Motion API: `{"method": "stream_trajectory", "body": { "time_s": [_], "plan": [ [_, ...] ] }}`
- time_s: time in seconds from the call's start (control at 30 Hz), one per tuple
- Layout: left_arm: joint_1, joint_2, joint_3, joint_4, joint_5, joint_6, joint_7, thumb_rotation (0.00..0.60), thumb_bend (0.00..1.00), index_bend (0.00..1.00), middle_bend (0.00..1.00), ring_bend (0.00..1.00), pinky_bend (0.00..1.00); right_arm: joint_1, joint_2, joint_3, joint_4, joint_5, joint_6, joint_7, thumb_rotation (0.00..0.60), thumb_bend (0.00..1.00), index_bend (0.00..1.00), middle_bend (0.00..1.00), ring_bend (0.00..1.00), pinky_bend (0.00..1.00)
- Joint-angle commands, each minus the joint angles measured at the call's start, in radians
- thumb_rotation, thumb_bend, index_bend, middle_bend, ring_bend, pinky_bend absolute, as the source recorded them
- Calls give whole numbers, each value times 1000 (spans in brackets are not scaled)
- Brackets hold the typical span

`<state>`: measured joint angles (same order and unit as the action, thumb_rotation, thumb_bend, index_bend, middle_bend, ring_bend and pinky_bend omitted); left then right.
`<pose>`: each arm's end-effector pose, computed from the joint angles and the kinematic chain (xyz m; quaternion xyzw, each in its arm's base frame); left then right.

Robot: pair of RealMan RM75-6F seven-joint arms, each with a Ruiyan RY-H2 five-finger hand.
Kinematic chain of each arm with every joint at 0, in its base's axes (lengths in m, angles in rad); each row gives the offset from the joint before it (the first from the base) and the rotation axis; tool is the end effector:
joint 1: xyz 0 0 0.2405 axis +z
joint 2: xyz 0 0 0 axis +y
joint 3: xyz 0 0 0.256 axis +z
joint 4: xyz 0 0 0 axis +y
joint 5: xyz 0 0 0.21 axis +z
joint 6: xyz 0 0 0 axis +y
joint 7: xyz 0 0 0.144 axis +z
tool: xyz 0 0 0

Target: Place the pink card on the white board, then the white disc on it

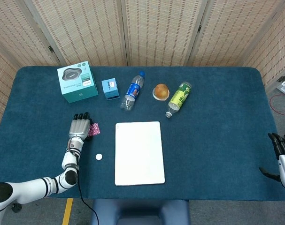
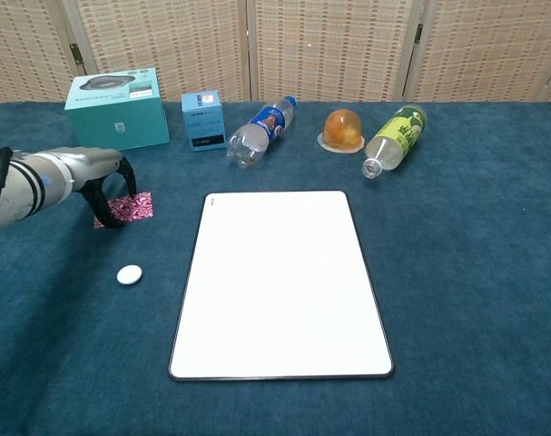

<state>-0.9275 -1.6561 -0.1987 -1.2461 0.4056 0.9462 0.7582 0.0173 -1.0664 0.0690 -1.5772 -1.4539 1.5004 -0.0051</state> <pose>-0.1833 0.4003 -0.0278 -0.6841 -0.4394 -0.1922 0.5495 -0.3362 -0.1633 0.1879 0.5745 -0.3782 0.3457 0.6382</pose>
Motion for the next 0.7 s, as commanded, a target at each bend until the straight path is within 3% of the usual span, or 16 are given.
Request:
{"method": "stream_trajectory", "body": {
  "time_s": [0.03,0.27,0.7],
  "plan": [
    [4,7,1,-10,16,3,-7,600,336,371,77,78,0,0,0,0,-1,-1,0,0,600,106,22,118,121,18],
    [8,35,1,-58,75,12,-27,600,342,375,78,77,0,0,2,1,-6,-2,2,-3,600,106,22,118,119,18],
    [-31,87,11,-267,259,32,-28,600,341,375,78,76,0,-3,6,2,-12,2,2,-7,600,106,22,118,118,18]
  ]
}}
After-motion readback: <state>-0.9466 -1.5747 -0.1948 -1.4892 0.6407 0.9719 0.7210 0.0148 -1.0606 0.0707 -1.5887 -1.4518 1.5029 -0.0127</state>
